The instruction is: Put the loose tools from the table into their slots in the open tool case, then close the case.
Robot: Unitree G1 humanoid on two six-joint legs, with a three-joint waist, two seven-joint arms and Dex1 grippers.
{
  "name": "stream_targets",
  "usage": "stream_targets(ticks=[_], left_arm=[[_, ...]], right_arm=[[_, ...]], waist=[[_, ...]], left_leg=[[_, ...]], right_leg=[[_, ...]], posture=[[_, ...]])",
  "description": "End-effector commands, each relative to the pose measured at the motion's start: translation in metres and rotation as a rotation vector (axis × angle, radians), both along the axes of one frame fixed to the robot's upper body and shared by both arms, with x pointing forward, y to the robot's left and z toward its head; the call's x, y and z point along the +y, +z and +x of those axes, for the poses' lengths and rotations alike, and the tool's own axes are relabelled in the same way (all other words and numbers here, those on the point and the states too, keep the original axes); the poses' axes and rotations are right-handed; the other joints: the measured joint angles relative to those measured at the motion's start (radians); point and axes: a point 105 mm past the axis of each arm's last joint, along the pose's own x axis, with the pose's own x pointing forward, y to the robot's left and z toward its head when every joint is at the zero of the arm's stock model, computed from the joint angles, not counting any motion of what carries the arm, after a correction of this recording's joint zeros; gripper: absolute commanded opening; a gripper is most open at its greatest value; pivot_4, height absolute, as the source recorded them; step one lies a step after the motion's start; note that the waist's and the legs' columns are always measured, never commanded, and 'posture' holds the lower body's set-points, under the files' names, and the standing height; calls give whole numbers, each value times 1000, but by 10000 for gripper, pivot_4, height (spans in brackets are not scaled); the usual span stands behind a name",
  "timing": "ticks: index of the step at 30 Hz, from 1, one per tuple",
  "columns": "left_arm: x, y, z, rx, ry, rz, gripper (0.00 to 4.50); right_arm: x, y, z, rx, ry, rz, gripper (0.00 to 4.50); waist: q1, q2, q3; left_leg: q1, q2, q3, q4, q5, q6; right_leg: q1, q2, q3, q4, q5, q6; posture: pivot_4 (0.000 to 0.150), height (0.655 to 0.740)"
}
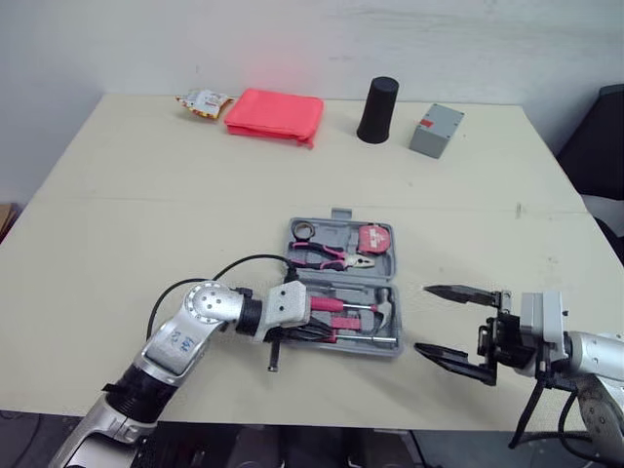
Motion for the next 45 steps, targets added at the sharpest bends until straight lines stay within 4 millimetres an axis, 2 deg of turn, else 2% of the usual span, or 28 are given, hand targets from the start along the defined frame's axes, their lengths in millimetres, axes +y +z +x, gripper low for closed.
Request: stream_targets(ticks=[1, 6, 9, 11, 13, 17, 19, 21, 22, 25, 26, 27, 28, 29, 30, 32, 35, 39, 45], left_arm=[[32, -68, -7, 194, 116, 232, 726], [37, -77, -15, 180, 59, 301, 726], [18, -47, 1, 75, 96, 112, 726], [17, -28, 3, 51, 81, 26, 726], [28, -14, 10, -2, 91, 25, 726], [34, 32, 13, -43, 107, -160, 726], [40, 51, 12, -49, 121, -245, 726], [60, 58, 19, -65, 198, -250, 0], [72, 56, 28, -78, 274, -228, 0], [101, 48, 42, -98, 418, -133, 0], [110, 44, 46, -87, 462, -109, 0], [115, 41, 50, -86, 501, -103, 0], [118, 38, 53, -81, 529, -105, 0], [119, 34, 55, -69, 544, -100, 0], [117, 30, 56, -68, 545, -92, 0], [113, 22, 61, -60, 567, -84, 0], [101, 18, 76, -26, 657, -189, 0], [83, 9, 70, -1, 573, -154, 0], [80, 8, 60, 49, 533, -128, 0]], right_arm=[[-5, 7, -2, -57, -17, 5, 45000], [-8, 2, -2, -57, -42, 8, 45000], [-13, -2, 5, -23, -113, 7, 45000], [-19, -14, 10, 95, -188, -51, 45000], [-23, -21, 17, 145, -237, -107, 45000], [-24, -22, 29, 120, -237, -134, 45000], [-28, -23, 37, 107, -249, -136, 45000], [-33, -30, 45, 122, -259, -161, 39503], [-33, -36, 48, 139, -247, -195, 36573], [-31, -48, 57, 168, -235, -255, 21731], [-32, -53, 65, 174, -250, -277, 18432], [-32, -58, 73, 171, -260, -302, 9839], [-32, -62, 79, 163, -261, -324, 9839], [-32, -66, 83, 163, -255, -343, 4182], [-30, -69, 85, 159, -236, -357, 777], [-26, -72, 90, 159, -209, -360, 777], [-12, -73, 97, 146, -132, -356, 777], [5, -67, 110, 95, -80, -384, 777], [36, -51, 116, 63, 20, -346, 777]], waist=[[0, 7, -7], [-6, 13, -19], [-8, 16, -27], [-8, 17, -27], [-9, 17, -27], [-19, 13, -23], [-19, 12, -21], [-16, 12, -17], [-15, 12, -15], [-14, 10, -9], [-15, 8, -7], [-15, 8, -7], [-15, 9, -5], [-15, 8, -4], [-16, 7, -4], [-17, 4, -2], [-16, 3, -2], [-35, 0, -2], [-41, 1, -2]], left_leg=[[2, 0, 0, 0, -1, 0], [14, 2, 0, -4, -8, 4], [19, 2, 1, -12, -7, 4], [19, 2, 1, -13, -7, 4], [17, 2, 1, -13, -5, 2], [11, 2, 0, -15, -2, 1], [1, 2, 0, -14, 2, -5], [-2, 2, 0, -13, 2, -5], [-2, 2, 0, -12, 2, -5], [-2, 1, 1, -12, 3, -4], [-2, 1, 1, -12, 3, -3], [-2, 1, 1, -11, 3, -3], [-2, 1, 1, -11, 3, -3], [-3, 0, 2, -11, 3, -3], [-3, 0, 2, -11, 3, -2], [-2, 0, 2, -9, 3, -2], [-2, 0, 1, -9, 3, -3], [-2, 1, 2, -8, 4, -4], [-2, 2, 2, -10, 5, -6]], right_leg=[[2, 0, 0, -1, 0, 0], [14, 0, 1, -5, -1, -2], [16, 0, 2, -9, -1, -2], [15, 0, 3, -10, -1, -3], [13, -1, 3, -9, -2, -3], [5, -1, 1, -8, -2, -5], [-5, -1, 1, -5, -2, -5], [-7, 0, 0, -5, -2, -4], [-7, 0, -1, -5, -2, -4], [-7, 0, -2, -5, -2, -4], [-7, 0, -2, -4, -2, -4], [-7, 0, -2, -3, -2, -4], [-7, 0, -2, -3, -2, -4], [-8, 0, -1, -3, -1, -3], [-8, -1, -1, -2, -1, -3], [-7, -1, -1, -2, 0, -1], [-7, -1, -1, -2, 0, -1], [-8, 0, -2, 0, 0, -1], [-8, 0, -6, 2, 0, -1]], posture=[[1500, 7400], [1500, 7400], [1500, 7400], [1500, 7400], [1500, 7400], [1500, 7400], [1500, 7400], [1500, 7400], [1500, 7400], [1500, 7400], [1500, 7400], [1500, 7400], [1500, 7400], [1500, 7400], [1500, 7400], [1500, 7400], [1500, 7400], [1500, 7400], [1500, 7400]])
